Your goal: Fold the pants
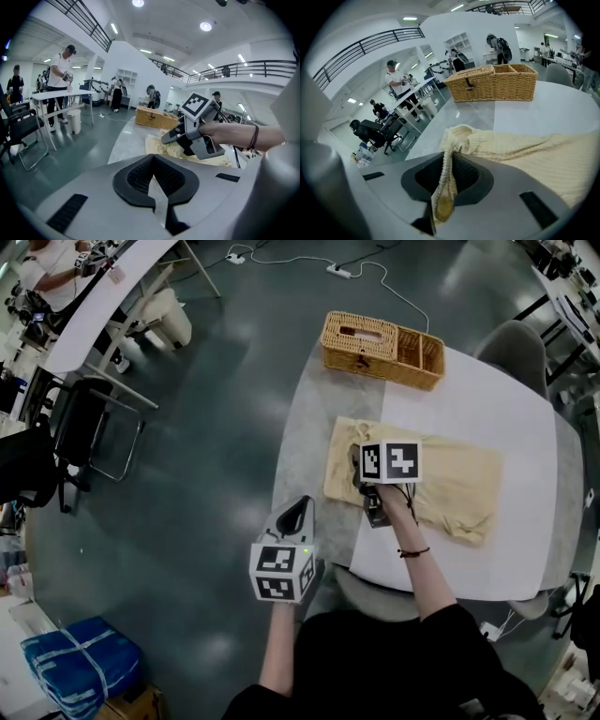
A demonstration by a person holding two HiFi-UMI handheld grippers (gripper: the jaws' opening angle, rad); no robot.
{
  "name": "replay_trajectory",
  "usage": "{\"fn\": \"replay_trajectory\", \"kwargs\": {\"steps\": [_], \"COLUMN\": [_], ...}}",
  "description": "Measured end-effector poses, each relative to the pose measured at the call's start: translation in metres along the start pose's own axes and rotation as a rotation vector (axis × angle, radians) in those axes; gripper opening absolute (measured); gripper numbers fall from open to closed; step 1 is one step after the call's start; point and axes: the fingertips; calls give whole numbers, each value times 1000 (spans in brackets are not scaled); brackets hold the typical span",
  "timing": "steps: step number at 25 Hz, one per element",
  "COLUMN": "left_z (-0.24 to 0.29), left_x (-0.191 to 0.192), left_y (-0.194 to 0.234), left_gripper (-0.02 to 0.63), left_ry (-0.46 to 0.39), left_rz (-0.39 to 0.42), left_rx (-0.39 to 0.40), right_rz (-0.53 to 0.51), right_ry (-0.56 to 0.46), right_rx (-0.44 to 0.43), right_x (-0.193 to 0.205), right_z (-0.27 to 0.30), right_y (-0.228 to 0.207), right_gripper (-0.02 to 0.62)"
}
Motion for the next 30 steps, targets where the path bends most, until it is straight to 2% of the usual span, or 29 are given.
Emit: {"fn": "replay_trajectory", "kwargs": {"steps": [8,16,26,30], "left_z": [-1,-2,-4,-6], "left_x": [3,5,5,5], "left_y": [2,2,5,5], "left_gripper": [8,8,8,8], "left_ry": [2,5,3,0], "left_rz": [-4,-6,-5,0], "left_rx": [2,7,2,4], "right_rz": [-22,-83,-210,-212], "right_ry": [-16,-40,-96,-119], "right_rx": [52,68,82,78], "right_x": [5,6,2,2], "right_z": [8,13,16,15], "right_y": [3,11,27,31], "right_gripper": [51,99,185,213]}}
Point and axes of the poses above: the fingertips, and each gripper's own axes: z forward along the fingers, y to its left, x out of its underside, and after that the axes turned 12 degrees about -x, right-handed
